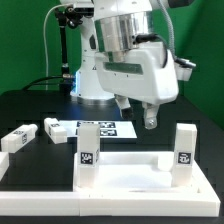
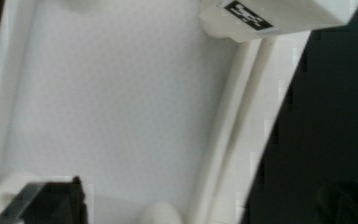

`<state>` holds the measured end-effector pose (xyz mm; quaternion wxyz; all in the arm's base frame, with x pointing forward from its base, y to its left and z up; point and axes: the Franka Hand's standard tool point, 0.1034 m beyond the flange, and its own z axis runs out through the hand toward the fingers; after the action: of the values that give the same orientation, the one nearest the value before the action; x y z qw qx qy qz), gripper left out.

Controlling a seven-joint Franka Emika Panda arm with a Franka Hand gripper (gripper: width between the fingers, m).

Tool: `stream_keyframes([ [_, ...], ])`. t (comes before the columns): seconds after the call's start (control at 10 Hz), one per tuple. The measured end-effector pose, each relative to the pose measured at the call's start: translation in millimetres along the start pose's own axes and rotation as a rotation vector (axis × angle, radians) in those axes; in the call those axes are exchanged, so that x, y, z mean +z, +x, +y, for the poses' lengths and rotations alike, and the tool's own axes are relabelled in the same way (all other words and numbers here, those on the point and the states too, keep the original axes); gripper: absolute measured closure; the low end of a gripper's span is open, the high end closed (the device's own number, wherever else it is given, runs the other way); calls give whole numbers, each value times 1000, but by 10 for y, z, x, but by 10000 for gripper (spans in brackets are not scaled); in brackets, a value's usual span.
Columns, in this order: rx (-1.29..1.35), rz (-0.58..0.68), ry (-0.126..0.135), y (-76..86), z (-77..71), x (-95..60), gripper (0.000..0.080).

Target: Assemble desk

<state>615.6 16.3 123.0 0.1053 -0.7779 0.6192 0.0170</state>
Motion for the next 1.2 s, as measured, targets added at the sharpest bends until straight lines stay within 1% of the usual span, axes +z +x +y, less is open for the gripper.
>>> stream_keyframes([
  [0.1, 54, -6, -7, -44, 238, 110, 150],
  [0.2, 133, -4, -34, -106, 429, 266, 150],
  [0.3, 142, 13, -21, -95, 473, 361, 150],
  [0.4, 128, 28, -15, -109, 470, 419, 150],
  [0.8, 131, 22, -17, -106, 485, 434, 150],
  [0.9, 165, 9, -23, -41, 587, 481, 150],
  [1.0, 174, 8, -35, 18, 679, 513, 150],
  [1.1, 222, 1, -40, 51, 778, 582, 150],
  [1.2, 250, 3, -44, 82, 838, 695, 150],
])
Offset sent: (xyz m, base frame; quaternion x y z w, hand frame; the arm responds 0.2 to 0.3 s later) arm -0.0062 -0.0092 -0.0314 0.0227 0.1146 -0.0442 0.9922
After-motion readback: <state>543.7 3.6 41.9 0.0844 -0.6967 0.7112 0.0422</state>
